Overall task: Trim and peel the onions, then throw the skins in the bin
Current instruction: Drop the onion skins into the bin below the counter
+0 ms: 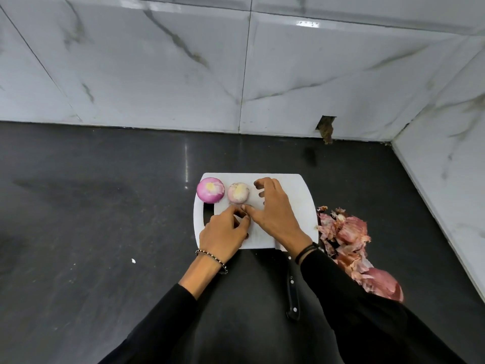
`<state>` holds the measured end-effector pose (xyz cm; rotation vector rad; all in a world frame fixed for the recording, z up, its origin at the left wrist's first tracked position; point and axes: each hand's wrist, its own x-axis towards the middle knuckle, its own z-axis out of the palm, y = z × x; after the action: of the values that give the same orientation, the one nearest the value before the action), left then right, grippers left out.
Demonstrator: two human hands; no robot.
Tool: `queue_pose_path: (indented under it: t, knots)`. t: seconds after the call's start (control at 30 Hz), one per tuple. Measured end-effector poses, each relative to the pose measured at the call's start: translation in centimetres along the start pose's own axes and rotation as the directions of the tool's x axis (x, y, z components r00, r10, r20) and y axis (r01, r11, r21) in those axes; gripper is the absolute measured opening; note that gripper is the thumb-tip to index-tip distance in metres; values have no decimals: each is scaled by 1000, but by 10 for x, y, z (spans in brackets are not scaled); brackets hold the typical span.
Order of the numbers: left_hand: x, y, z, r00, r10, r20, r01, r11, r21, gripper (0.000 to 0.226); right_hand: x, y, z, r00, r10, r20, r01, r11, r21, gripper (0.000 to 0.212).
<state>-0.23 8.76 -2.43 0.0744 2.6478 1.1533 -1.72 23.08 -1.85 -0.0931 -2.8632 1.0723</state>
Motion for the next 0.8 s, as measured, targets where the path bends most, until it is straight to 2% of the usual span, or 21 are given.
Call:
queue_pose_path:
  t: [0.13, 0.2, 0.33, 0.5, 0.63, 0.8]
  knots:
    - [-3, 10, 11, 999, 22, 25, -23, 999, 31, 20, -15, 17, -9, 998, -17, -58, 11, 995, -103, 31]
    - [-6, 15, 16, 999, 32, 41, -33, 999, 37, 19, -23, 29, -14, 994, -25, -105, 5, 981, -192, 27]
    - [-11, 23, 21, 996, 46, 79, -49, 998, 33, 18, -42, 52, -22, 996, -26, -86, -6, 936, -352, 51]
    - [-17, 26, 26, 994, 68, 89, -75, 994, 74, 18, -64, 84, -27, 987, 153, -45, -157, 881, -446, 77]
    - [-25, 29, 27, 992, 94, 89, -102, 990, 97, 16, -82, 98, -39, 973, 216, -84, -230, 846, -481, 80]
    - [-35, 31, 31, 989, 109, 104, -126, 977, 171, 21, -106, 105, -48, 977, 161, -141, -212, 808, -550, 81]
